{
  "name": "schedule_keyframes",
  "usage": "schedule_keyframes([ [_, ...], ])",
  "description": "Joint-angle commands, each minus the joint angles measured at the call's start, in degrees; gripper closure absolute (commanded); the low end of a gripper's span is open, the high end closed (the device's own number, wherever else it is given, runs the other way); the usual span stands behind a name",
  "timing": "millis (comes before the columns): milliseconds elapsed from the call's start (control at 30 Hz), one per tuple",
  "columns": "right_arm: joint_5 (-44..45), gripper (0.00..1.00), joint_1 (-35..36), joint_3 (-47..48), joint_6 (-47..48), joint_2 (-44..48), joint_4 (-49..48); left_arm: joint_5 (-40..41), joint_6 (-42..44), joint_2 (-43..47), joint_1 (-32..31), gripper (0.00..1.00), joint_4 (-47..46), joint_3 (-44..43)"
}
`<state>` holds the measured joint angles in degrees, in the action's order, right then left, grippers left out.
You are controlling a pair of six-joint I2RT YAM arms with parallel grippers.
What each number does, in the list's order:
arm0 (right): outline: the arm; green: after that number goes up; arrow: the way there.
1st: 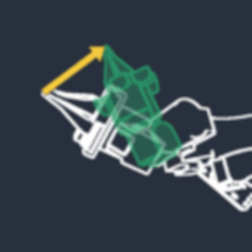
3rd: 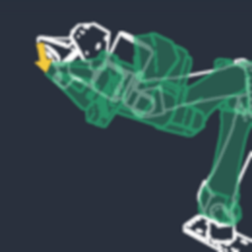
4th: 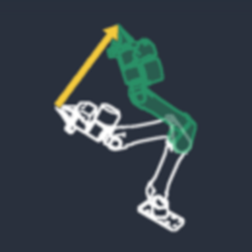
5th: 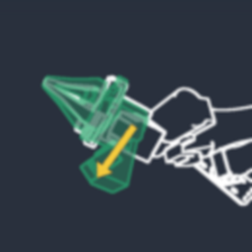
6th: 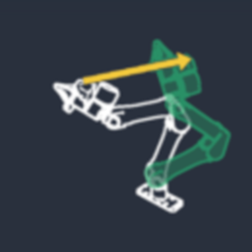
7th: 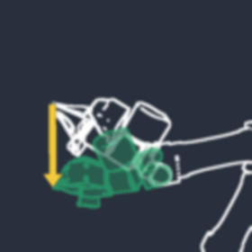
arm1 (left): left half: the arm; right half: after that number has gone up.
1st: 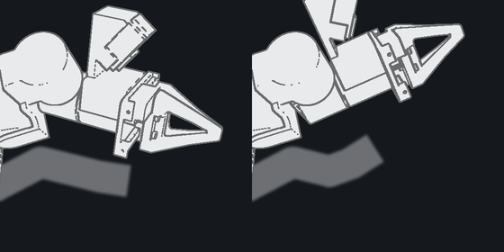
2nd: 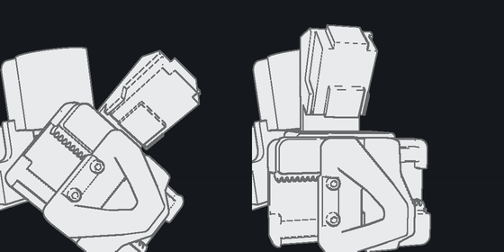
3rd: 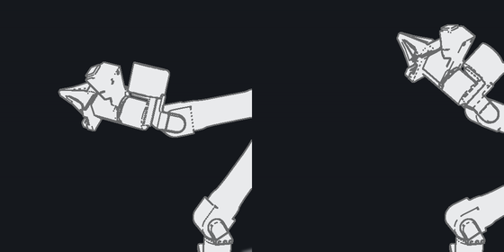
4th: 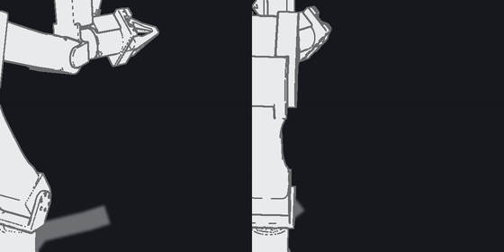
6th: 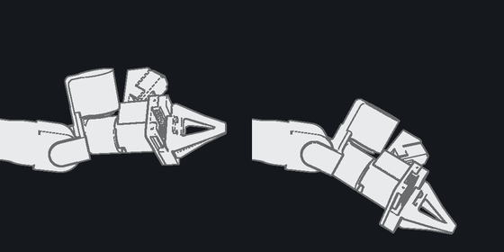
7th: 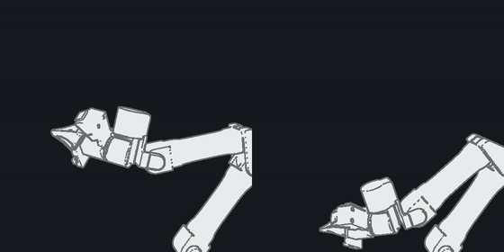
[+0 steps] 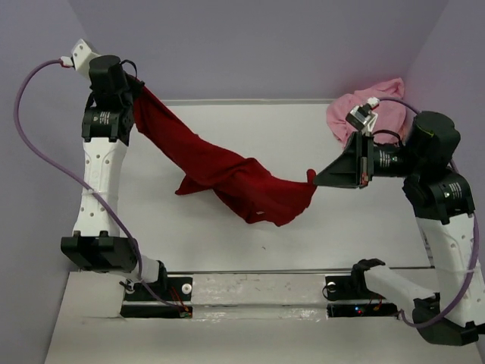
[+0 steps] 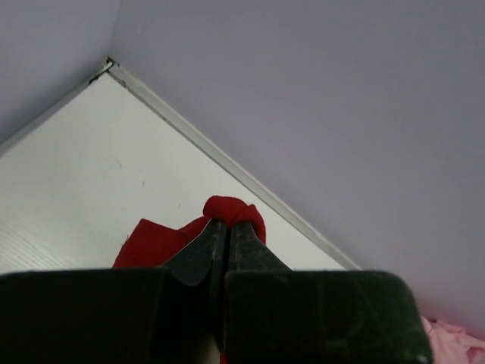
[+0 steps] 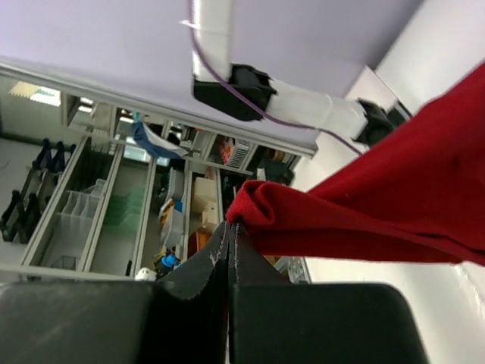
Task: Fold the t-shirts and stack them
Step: Flatten out the tshirt
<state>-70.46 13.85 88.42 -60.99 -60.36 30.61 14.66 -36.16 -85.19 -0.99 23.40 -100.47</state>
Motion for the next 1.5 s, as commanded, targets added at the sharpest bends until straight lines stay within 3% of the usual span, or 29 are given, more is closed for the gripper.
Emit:
schedule_keyframes([
  [0,17.0,1.00,-0.1,-3.1,16.2,1.5,27.4,6.7,-1.8,1.9,0.5,0.96,2.7,-6.2],
  [67,23.7,1.00,-0.1,-0.5,21.5,0.0,36.7,6.7,-2.6,2.4,0.5,0.99,7.4,-7.0],
  [167,43.5,1.00,-0.1,2.5,29.2,-5.0,44.1,6.4,-4.2,5.9,0.5,1.00,9.2,-1.6],
  [467,66.9,1.00,-1.8,1.7,32.1,-14.0,38.1,3.6,-5.3,15.7,0.5,1.00,15.9,8.1],
  [700,65.6,1.00,-4.9,6.4,34.9,-30.3,30.1,-2.3,-6.4,21.1,0.5,1.00,21.7,10.7],
  [933,61.8,1.00,-8.3,19.0,36.2,-50.4,27.2,-5.2,-4.4,26.0,0.5,1.00,27.5,13.7],
  [1067,59.4,1.00,-10.3,29.4,35.9,-60.6,28.4,-7.6,-3.8,28.7,0.4,1.00,29.5,17.3],
  [1233,58.4,1.00,-13.0,52.2,36.4,-73.9,34.8,-10.8,-2.4,31.1,-0.1,1.00,32.9,20.2],
  [1333,57.3,1.00,-14.5,55.9,36.0,-77.4,36.4,-11.5,-1.3,31.8,-0.5,1.00,35.0,21.2],
  [1467,56.4,1.00,-14.5,49.5,36.1,-76.3,34.0,-15.0,1.0,33.5,-0.9,1.00,39.2,24.4],
])
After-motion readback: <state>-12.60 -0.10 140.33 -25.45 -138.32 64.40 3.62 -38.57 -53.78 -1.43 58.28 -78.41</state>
